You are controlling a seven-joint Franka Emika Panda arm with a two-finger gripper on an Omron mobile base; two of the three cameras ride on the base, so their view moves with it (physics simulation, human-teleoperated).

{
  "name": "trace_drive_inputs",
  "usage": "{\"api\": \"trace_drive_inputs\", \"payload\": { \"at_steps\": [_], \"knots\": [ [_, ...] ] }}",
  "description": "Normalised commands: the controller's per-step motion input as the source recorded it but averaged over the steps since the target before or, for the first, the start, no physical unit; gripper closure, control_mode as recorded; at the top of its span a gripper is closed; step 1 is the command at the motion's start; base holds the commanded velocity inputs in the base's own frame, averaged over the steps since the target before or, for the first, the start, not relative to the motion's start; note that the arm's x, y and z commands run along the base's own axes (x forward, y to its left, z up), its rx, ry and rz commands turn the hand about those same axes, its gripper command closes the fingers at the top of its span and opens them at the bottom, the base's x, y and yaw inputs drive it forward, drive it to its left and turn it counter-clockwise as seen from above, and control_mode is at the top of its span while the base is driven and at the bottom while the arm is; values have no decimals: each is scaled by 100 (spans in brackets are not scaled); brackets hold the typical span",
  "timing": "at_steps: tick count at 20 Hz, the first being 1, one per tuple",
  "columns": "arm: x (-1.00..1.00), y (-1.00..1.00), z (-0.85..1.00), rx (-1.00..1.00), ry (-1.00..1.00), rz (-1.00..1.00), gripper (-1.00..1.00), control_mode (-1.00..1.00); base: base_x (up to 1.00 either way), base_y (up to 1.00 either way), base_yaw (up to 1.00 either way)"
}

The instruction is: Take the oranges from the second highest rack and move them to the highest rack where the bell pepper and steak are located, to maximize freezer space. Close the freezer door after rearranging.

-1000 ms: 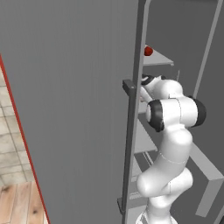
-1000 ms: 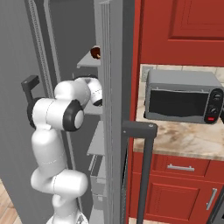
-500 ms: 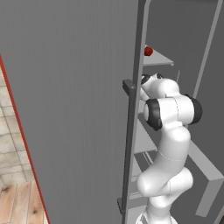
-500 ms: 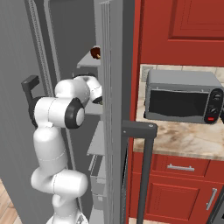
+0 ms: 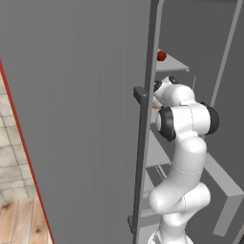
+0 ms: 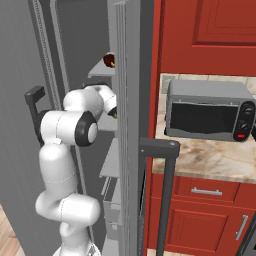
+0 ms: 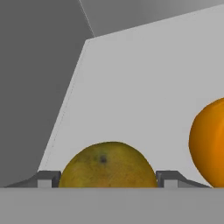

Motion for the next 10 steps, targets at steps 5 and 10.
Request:
{"api": "trace_drive_inputs", "payload": {
  "at_steps": [5,10],
  "knots": [
    [-33,0,-10,0,-3,0,100,-100,0,0,0],
    [-83,-1,-8,0,-19,0,100,-100,0,0,0]
  ]
}}
